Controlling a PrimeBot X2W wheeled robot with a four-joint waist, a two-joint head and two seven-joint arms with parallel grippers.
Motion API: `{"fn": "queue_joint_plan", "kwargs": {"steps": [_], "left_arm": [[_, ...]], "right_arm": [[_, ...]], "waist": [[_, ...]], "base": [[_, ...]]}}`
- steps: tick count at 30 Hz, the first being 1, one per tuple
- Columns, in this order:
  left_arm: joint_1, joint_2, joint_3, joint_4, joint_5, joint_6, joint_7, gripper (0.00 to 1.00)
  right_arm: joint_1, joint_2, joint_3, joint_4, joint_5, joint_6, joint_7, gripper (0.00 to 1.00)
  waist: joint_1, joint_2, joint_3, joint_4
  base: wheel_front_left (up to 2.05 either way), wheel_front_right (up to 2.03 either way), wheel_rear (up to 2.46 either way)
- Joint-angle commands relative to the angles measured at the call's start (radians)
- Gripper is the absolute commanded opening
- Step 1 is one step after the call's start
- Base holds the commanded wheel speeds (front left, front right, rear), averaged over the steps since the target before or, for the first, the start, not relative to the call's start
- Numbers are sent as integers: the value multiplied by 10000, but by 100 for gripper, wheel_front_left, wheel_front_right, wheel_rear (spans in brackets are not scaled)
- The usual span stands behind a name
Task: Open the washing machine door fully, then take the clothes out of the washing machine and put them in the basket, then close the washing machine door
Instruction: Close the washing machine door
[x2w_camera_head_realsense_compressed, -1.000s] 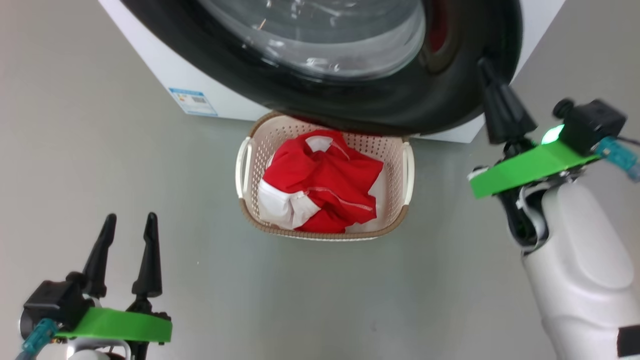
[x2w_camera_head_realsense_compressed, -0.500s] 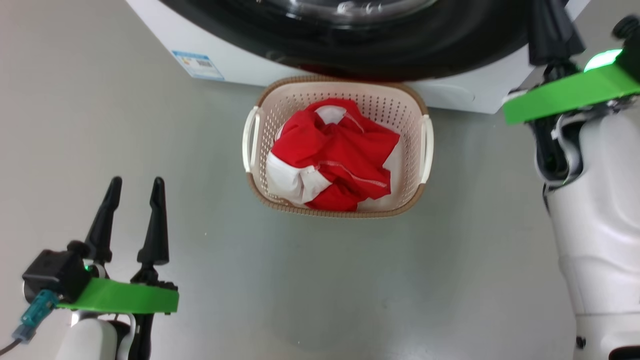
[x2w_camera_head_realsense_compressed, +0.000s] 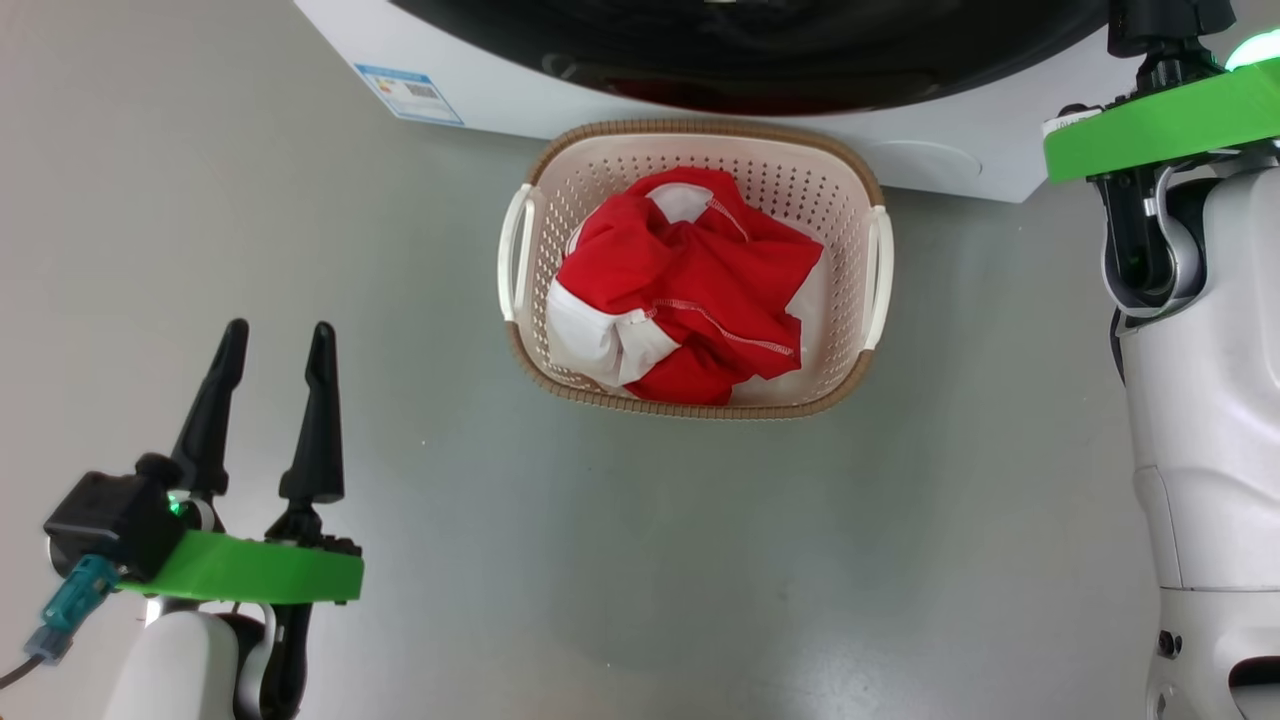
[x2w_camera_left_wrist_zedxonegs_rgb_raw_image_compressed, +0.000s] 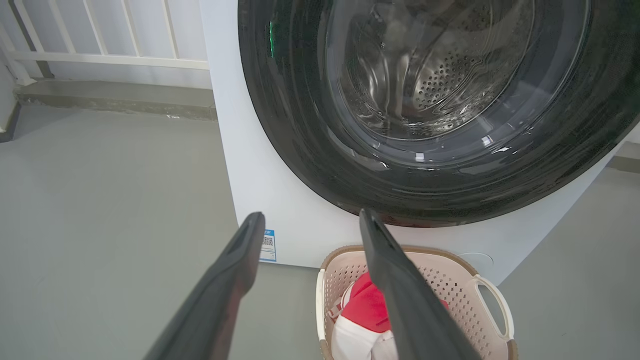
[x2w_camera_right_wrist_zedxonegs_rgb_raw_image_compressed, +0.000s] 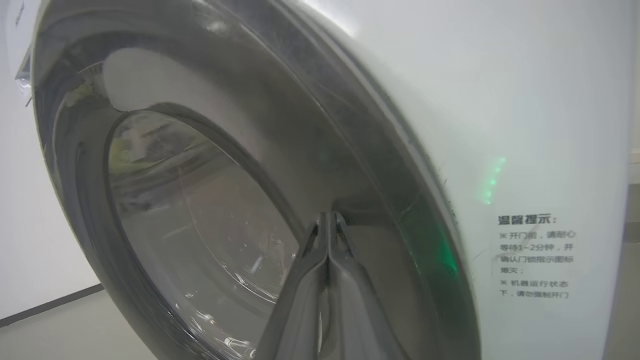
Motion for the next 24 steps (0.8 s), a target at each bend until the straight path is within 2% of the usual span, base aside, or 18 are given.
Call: {"fn": "queue_joint_plan", "kwargs": {"steps": [1,4,5,6,8,9,10,11,24], "left_arm": [[-71,278,337,-195,-77,-29,-93,100],[-14,264,321,-134,-71,-29,-93,100],[15,265,314,-107,-65,-29,-93,100],[50,266,311,-80,-59,-29,-93,100],[139,271,319,-13,-48,-29,-93,100],[191,278,331,22,-43,-29,-93,100],[246,286,340,57,-38,-29,-93,100],[304,296,348,93,-33,-29,-93,100],[1065,602,677,539,-69,-29,-93,100]], "right_arm": [[-124,200,225,-373,-85,0,-34,0],[134,201,438,-389,-52,0,-34,1],[267,207,492,-397,-38,0,-34,4],[419,210,565,-398,-32,0,-34,12],[776,218,758,-400,-45,0,-34,44],[966,211,877,-383,-51,0,-34,67],[1161,201,983,-372,-54,0,-34,95],[1363,183,1094,-358,-55,0,-34,100],[3982,-81,1412,-304,222,0,-34,100]], "waist": [[0,0,-84,-36],[0,0,-215,-79],[0,0,-286,-99],[0,0,-363,-122],[0,0,-544,-182],[0,0,-644,-220],[0,0,-748,-259],[0,0,-860,-299],[0,0,-2246,-1143]], "base": [[0,0,0],[0,0,0],[0,0,0],[0,0,0],[0,0,0],[0,0,0],[0,0,0],[0,0,0],[0,0,0]]}}
